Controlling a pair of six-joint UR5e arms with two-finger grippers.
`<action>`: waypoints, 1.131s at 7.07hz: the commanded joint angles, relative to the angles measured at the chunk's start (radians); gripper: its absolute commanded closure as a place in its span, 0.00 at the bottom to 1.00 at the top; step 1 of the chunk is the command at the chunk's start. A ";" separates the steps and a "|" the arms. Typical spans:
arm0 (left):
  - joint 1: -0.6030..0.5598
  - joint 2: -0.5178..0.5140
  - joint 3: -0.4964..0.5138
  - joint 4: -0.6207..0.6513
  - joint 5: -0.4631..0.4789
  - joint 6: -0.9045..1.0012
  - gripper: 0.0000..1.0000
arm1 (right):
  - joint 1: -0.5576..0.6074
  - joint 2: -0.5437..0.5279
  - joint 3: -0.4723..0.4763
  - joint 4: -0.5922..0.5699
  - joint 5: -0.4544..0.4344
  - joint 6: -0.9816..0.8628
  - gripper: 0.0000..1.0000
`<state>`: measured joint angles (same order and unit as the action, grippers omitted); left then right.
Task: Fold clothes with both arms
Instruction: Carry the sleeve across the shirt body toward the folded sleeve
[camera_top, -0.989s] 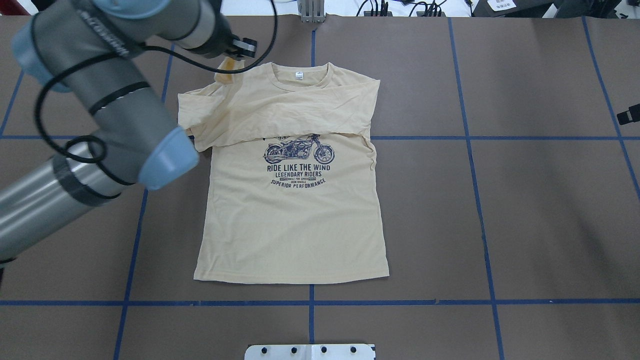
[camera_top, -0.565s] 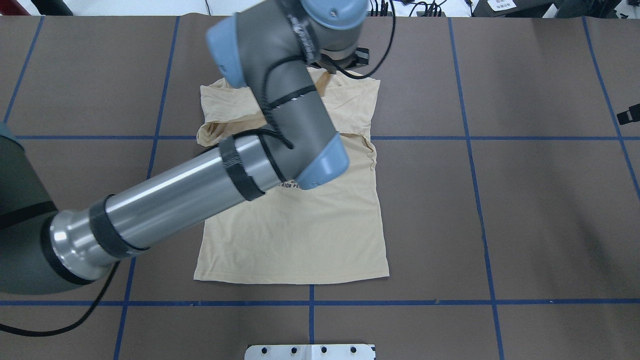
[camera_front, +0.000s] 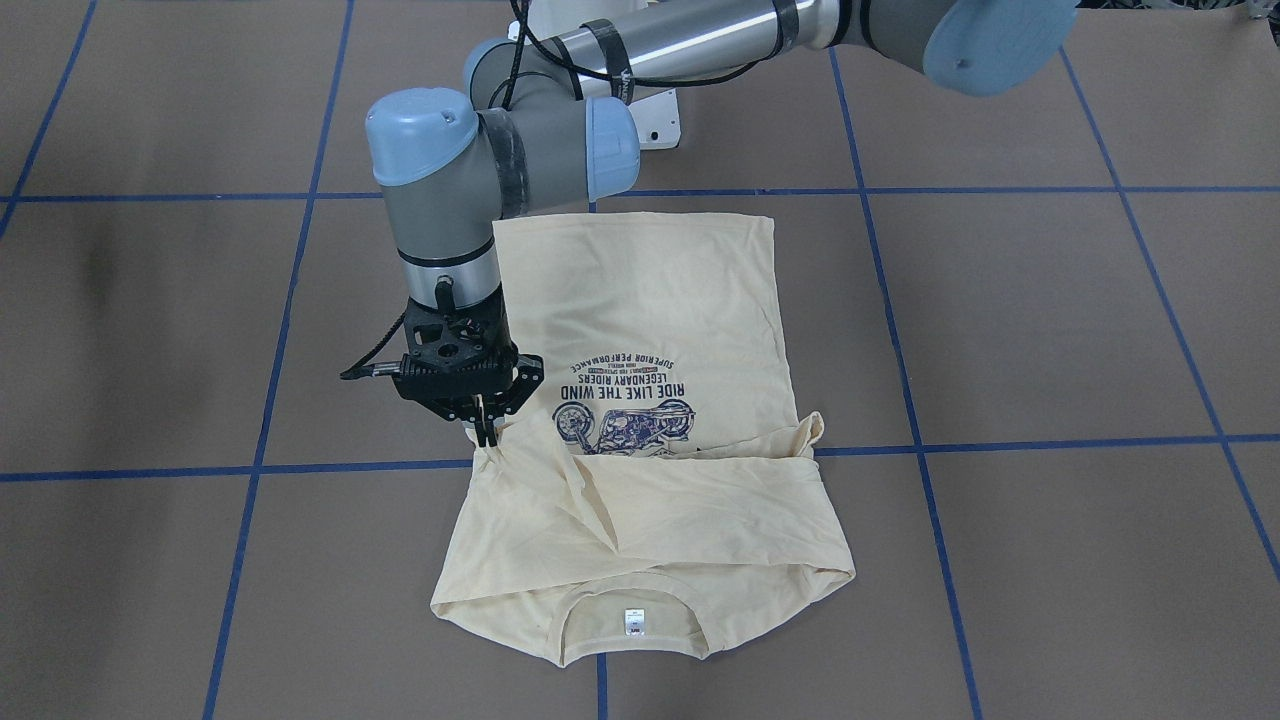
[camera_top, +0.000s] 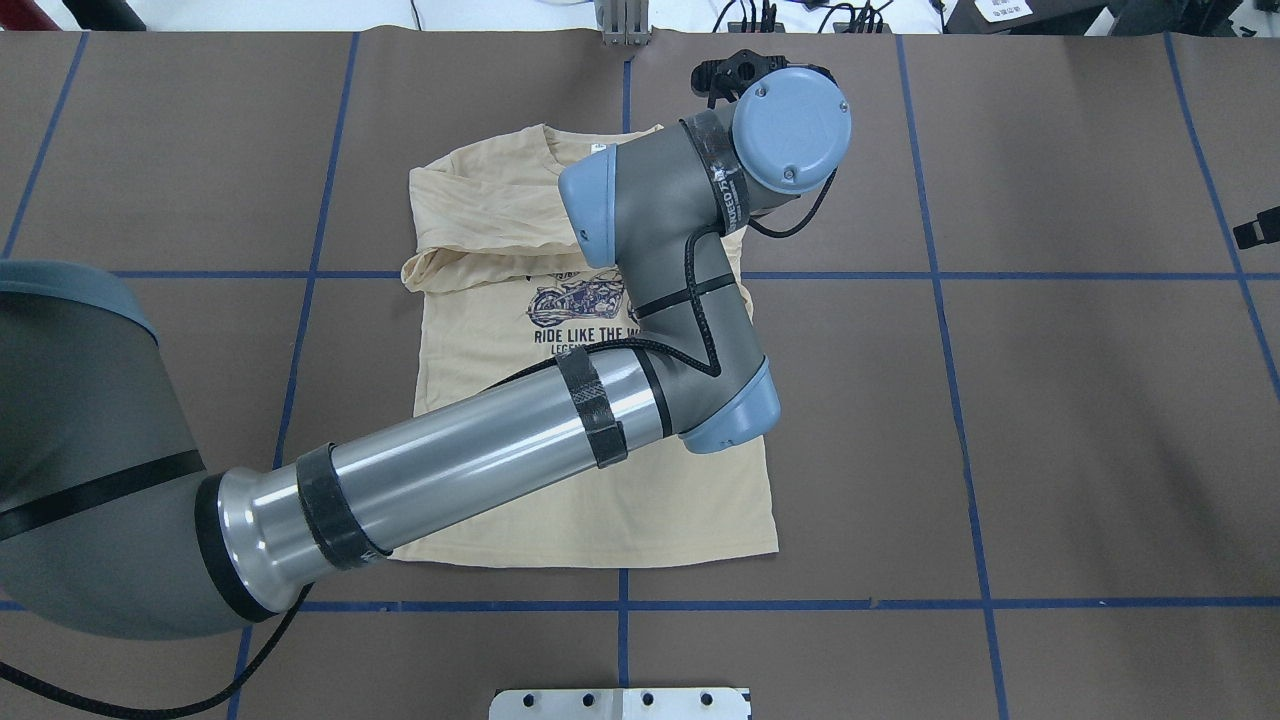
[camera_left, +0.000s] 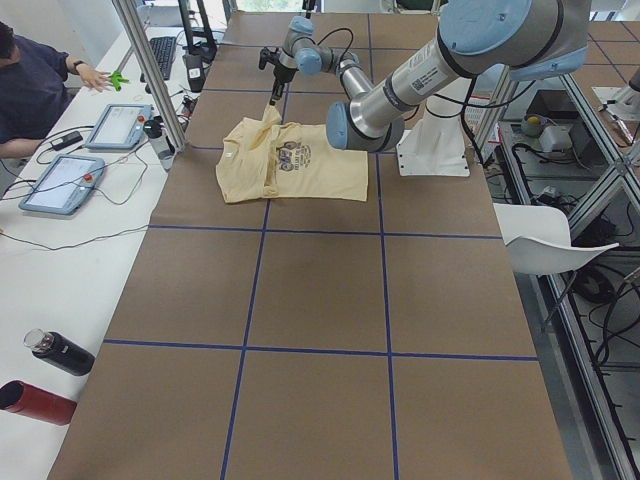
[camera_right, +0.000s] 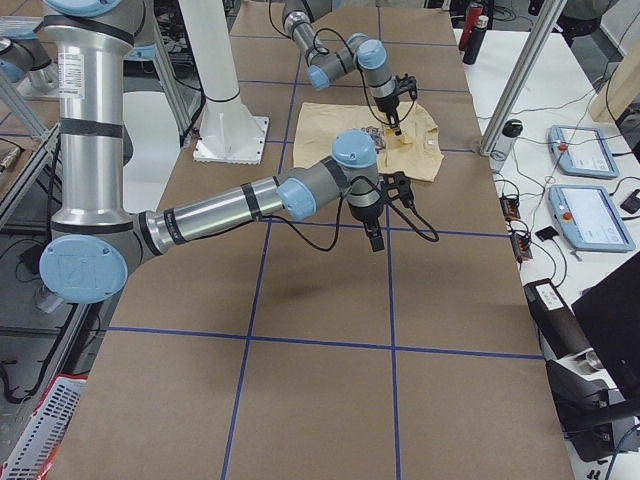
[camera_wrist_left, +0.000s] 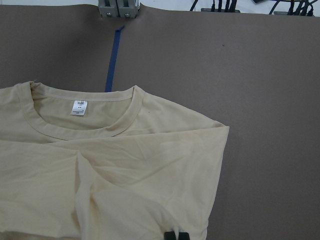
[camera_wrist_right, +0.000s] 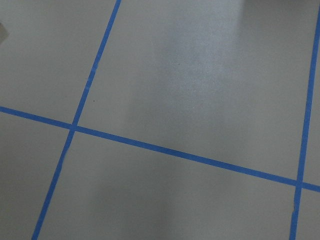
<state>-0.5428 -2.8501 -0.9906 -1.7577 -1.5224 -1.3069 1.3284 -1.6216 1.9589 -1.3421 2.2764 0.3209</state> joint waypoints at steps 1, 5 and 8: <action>0.004 -0.003 0.004 -0.078 0.005 -0.114 0.00 | 0.000 0.000 0.000 0.000 0.000 0.001 0.00; -0.002 0.081 -0.214 0.028 -0.056 0.125 0.00 | -0.002 0.031 0.014 0.003 0.003 0.094 0.00; -0.022 0.503 -0.819 0.162 -0.058 0.343 0.00 | -0.111 0.060 0.096 0.007 -0.046 0.319 0.00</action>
<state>-0.5560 -2.5275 -1.5645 -1.6385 -1.5783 -1.0491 1.2760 -1.5723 2.0074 -1.3353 2.2658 0.5285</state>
